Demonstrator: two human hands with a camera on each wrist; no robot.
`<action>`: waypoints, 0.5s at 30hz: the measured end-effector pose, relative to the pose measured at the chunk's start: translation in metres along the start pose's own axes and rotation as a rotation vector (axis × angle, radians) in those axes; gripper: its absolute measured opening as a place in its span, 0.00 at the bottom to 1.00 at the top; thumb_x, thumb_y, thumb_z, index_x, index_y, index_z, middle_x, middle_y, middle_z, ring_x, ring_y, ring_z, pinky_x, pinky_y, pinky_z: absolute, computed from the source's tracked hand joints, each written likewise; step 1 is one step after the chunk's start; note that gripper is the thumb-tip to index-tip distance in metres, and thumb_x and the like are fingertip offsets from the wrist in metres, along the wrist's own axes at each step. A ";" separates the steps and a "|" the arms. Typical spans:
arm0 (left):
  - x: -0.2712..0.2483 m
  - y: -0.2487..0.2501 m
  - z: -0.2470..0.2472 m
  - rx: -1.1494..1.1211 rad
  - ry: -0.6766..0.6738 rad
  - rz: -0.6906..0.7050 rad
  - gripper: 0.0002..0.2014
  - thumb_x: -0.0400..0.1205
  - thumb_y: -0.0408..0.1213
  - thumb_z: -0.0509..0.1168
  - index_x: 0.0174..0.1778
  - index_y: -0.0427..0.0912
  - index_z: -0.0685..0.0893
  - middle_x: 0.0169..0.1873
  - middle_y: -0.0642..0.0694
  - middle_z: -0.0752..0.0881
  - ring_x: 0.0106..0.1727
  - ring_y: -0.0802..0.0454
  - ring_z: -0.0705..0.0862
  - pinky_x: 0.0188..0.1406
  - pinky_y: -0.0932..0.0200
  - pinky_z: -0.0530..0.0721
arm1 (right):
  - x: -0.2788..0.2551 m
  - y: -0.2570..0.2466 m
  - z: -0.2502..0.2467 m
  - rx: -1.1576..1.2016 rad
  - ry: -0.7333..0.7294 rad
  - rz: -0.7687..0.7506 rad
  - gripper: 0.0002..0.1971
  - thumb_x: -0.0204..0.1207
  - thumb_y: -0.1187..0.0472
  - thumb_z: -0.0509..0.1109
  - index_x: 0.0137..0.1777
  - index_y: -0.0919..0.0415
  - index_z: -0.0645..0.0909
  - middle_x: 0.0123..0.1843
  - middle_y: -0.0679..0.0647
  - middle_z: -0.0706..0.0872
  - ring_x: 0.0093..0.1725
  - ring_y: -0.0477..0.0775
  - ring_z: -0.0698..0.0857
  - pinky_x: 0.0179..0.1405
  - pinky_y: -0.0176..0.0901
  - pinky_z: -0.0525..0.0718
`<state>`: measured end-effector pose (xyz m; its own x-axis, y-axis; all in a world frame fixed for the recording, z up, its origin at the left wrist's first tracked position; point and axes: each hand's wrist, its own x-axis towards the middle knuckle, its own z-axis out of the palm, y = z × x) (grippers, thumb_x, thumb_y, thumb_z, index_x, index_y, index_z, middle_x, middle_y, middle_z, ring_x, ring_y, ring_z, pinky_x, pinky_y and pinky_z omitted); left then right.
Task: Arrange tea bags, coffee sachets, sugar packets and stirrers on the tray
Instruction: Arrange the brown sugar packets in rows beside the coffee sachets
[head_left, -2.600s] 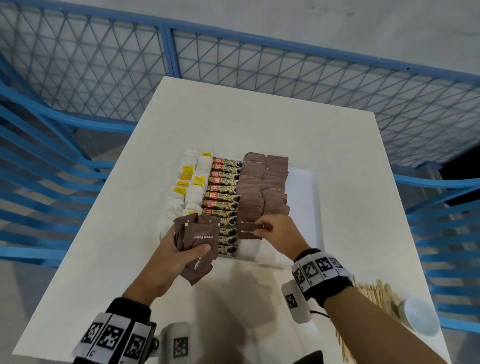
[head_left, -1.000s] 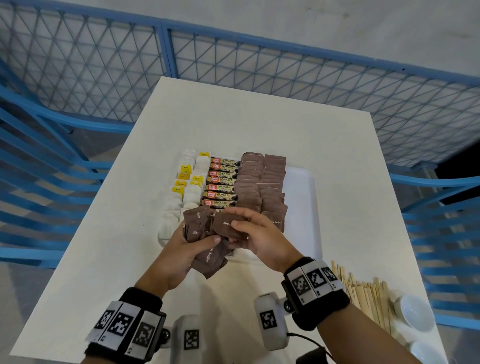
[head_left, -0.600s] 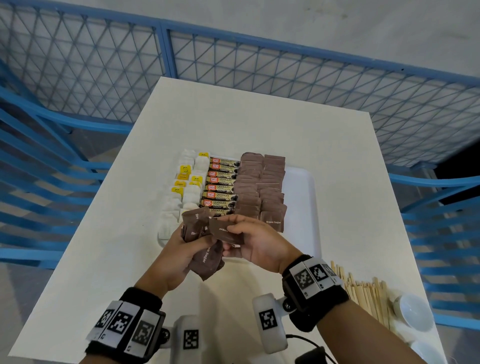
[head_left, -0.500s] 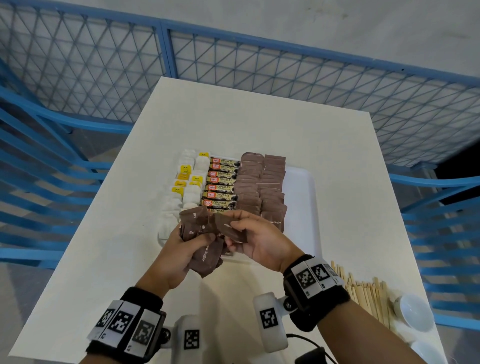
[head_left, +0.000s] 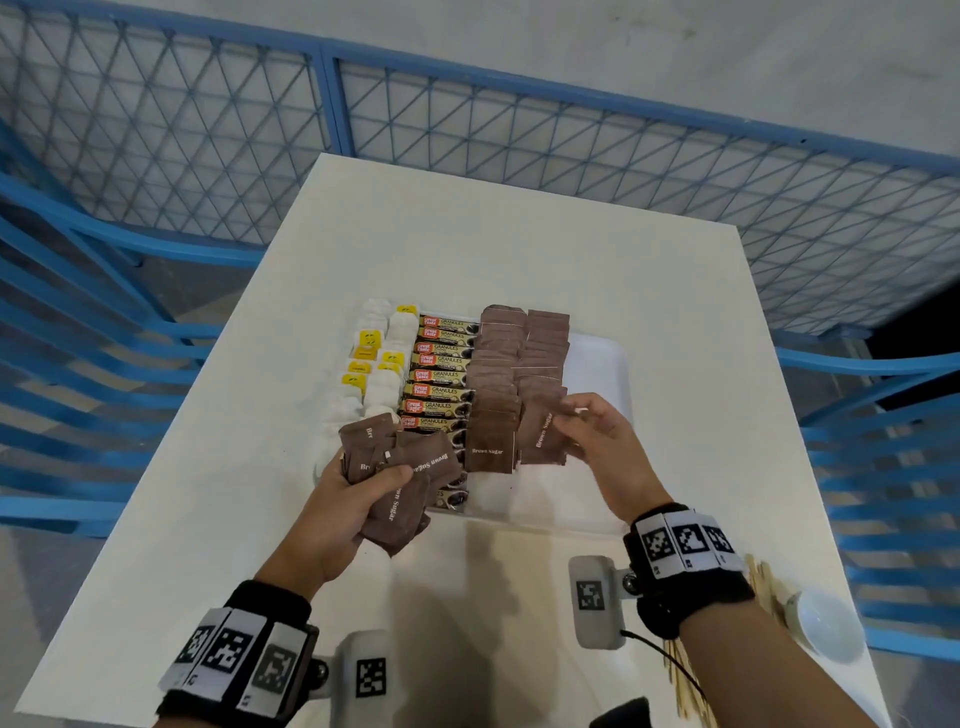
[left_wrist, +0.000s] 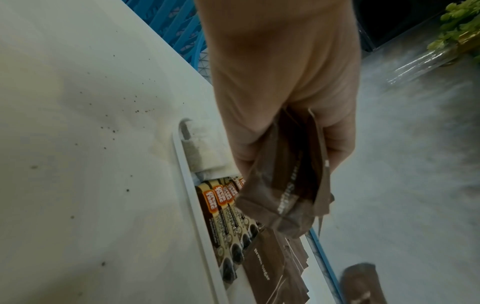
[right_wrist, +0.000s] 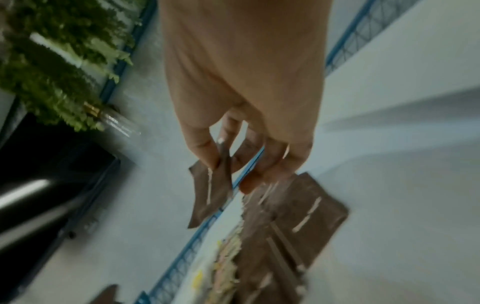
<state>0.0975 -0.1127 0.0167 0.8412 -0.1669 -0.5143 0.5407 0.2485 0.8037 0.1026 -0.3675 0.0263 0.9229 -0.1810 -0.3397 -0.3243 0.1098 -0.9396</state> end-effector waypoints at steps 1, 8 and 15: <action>0.000 0.001 -0.001 0.003 -0.003 0.006 0.18 0.78 0.21 0.63 0.57 0.47 0.82 0.44 0.44 0.91 0.40 0.42 0.89 0.37 0.34 0.88 | 0.001 0.004 -0.005 -0.084 0.046 -0.011 0.10 0.77 0.73 0.64 0.41 0.58 0.77 0.36 0.54 0.83 0.31 0.44 0.80 0.32 0.31 0.79; -0.001 0.000 -0.003 0.001 0.010 0.007 0.17 0.79 0.21 0.63 0.59 0.43 0.81 0.43 0.44 0.91 0.39 0.45 0.90 0.34 0.39 0.88 | 0.010 0.032 -0.026 -0.324 0.071 0.053 0.13 0.76 0.75 0.65 0.46 0.54 0.77 0.41 0.56 0.84 0.33 0.46 0.84 0.29 0.27 0.80; -0.001 -0.002 -0.002 0.018 0.016 -0.009 0.17 0.78 0.21 0.63 0.58 0.44 0.81 0.42 0.45 0.91 0.39 0.45 0.90 0.36 0.39 0.89 | 0.012 0.054 -0.026 -0.471 0.104 0.102 0.08 0.74 0.74 0.67 0.42 0.60 0.77 0.38 0.54 0.80 0.32 0.53 0.83 0.30 0.35 0.84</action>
<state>0.0955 -0.1113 0.0154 0.8365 -0.1540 -0.5258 0.5479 0.2297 0.8044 0.0913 -0.3891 -0.0295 0.8636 -0.2917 -0.4111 -0.4929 -0.3173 -0.8102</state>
